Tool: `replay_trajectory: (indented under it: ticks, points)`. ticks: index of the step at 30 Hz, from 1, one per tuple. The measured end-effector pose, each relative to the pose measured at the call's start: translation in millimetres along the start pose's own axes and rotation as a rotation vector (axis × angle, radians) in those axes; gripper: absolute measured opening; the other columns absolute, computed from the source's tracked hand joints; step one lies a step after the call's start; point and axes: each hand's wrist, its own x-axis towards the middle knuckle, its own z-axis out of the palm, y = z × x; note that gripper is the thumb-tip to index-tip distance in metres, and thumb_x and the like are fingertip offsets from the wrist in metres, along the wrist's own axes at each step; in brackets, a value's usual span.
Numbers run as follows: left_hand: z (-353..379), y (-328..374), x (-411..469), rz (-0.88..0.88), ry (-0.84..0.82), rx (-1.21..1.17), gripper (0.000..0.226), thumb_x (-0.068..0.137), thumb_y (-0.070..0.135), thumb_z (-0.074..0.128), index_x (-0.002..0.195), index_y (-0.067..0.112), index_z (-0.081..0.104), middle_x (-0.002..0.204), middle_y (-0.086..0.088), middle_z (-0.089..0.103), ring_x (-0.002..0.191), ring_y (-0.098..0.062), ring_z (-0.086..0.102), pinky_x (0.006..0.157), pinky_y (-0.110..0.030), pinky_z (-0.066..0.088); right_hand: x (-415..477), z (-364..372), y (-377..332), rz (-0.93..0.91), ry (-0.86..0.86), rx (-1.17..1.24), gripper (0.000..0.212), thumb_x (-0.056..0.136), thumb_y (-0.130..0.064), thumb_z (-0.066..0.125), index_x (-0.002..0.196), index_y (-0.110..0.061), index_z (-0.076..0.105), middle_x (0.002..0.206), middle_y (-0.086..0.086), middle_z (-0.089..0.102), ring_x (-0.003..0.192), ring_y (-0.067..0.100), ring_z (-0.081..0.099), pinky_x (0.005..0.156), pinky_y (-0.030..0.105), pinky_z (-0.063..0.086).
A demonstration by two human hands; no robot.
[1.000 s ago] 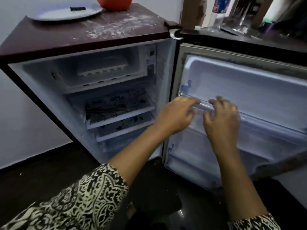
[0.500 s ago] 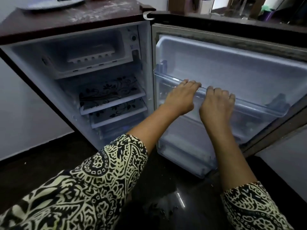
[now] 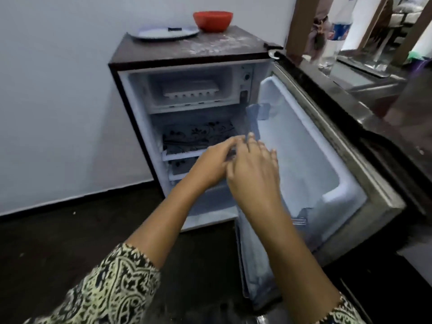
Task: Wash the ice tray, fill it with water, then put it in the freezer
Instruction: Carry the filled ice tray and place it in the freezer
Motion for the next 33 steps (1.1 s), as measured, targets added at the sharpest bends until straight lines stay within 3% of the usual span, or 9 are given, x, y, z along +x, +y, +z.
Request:
replay_trajectory:
  ticks: [4, 6, 9, 11, 14, 17, 19, 23, 33]
  points:
    - [-65, -8, -56, -0.156, 0.119, 0.115, 0.02, 0.098, 0.011, 0.048, 0.113, 0.02, 0.057, 0.109, 0.004, 0.063, 0.099, -0.015, 0.054, 0.071, -0.011, 0.031, -20, -17, -77, -0.142, 0.09, 0.132, 0.046, 0.098, -0.021, 0.034, 0.144, -0.017, 0.036, 0.155, 0.003, 0.026, 0.143, 0.019, 0.02, 0.118, 0.041, 0.004]
    - [-99, -8, -85, -0.075, 0.232, 0.084, 0.026, 0.096, 0.008, 0.051, 0.084, 0.032, 0.05, 0.079, 0.02, 0.051, 0.072, -0.001, 0.047, 0.06, -0.009, 0.035, -27, -21, -113, -0.197, 0.148, 0.179, 0.044, 0.095, -0.022, 0.036, 0.139, -0.017, 0.045, 0.15, 0.003, 0.037, 0.139, 0.019, 0.029, 0.118, 0.042, 0.009]
    - [-136, -9, -114, -0.017, 0.256, 0.03, 0.032, 0.094, 0.006, 0.053, 0.079, 0.033, 0.047, 0.074, 0.025, 0.044, 0.067, 0.004, 0.047, 0.059, -0.011, 0.035, -32, -26, -150, -0.258, 0.277, 0.23, 0.045, 0.087, -0.025, 0.034, 0.123, -0.015, 0.059, 0.136, 0.006, 0.054, 0.127, 0.022, 0.045, 0.115, 0.046, 0.019]
    - [-154, -15, -123, 0.06, 0.282, -0.079, 0.035, 0.093, 0.006, 0.053, 0.08, 0.038, 0.053, 0.077, 0.023, 0.056, 0.069, 0.01, 0.056, 0.061, -0.005, 0.039, -27, -29, -164, -0.273, 0.34, 0.245, 0.04, 0.086, -0.025, 0.037, 0.115, -0.015, 0.063, 0.128, 0.006, 0.059, 0.12, 0.024, 0.051, 0.113, 0.046, 0.021]
    - [-167, -36, -123, 0.064, 0.276, -0.21, 0.018, 0.098, 0.023, 0.053, 0.109, 0.024, 0.067, 0.094, 0.011, 0.07, 0.087, 0.005, 0.064, 0.075, -0.013, 0.049, -2, -26, -169, -0.24, 0.358, 0.244, 0.032, 0.091, -0.021, 0.044, 0.115, -0.014, 0.063, 0.126, 0.006, 0.06, 0.119, 0.025, 0.05, 0.113, 0.046, 0.019]
    - [-179, -58, -112, -0.022, 0.335, -0.074, 0.039, 0.097, 0.035, 0.054, 0.134, 0.026, 0.055, 0.095, 0.013, 0.066, 0.086, 0.008, 0.061, 0.08, -0.016, 0.052, 45, -3, -172, -0.211, 0.272, 0.227, 0.034, 0.095, -0.027, 0.041, 0.12, -0.015, 0.06, 0.138, 0.004, 0.051, 0.131, 0.023, 0.039, 0.115, 0.047, 0.014]
    - [-190, -78, -98, -0.085, 0.423, 0.096, 0.048, 0.096, 0.042, 0.051, 0.142, 0.031, 0.045, 0.117, 0.006, 0.066, 0.106, -0.003, 0.061, 0.093, -0.026, 0.05, 74, 18, -181, -0.252, 0.196, 0.254, 0.039, 0.098, -0.038, 0.037, 0.128, -0.02, 0.055, 0.145, 0.002, 0.043, 0.139, 0.018, 0.028, 0.115, 0.046, 0.009]
    - [-208, -125, -60, -0.155, 0.36, 0.238, 0.075, 0.092, 0.058, 0.046, 0.153, 0.026, 0.016, 0.159, 0.007, 0.021, 0.146, -0.014, 0.02, 0.116, -0.04, 0.027, 127, 44, -200, -0.366, 0.152, 0.272, 0.045, 0.1, -0.034, 0.035, 0.142, -0.018, 0.041, 0.153, 0.0, 0.031, 0.144, 0.015, 0.016, 0.116, 0.038, 0.002]
    - [-242, -210, 40, -0.203, 0.508, 0.366, 0.083, 0.087, 0.062, 0.045, 0.153, 0.032, 0.006, 0.161, 0.003, -0.013, 0.147, -0.018, -0.016, 0.117, -0.048, -0.002, 238, 88, -237, -0.459, 0.178, 0.196, 0.047, 0.1, -0.018, 0.029, 0.146, -0.007, 0.03, 0.156, 0.011, 0.022, 0.146, 0.022, 0.012, 0.117, 0.037, 0.001]
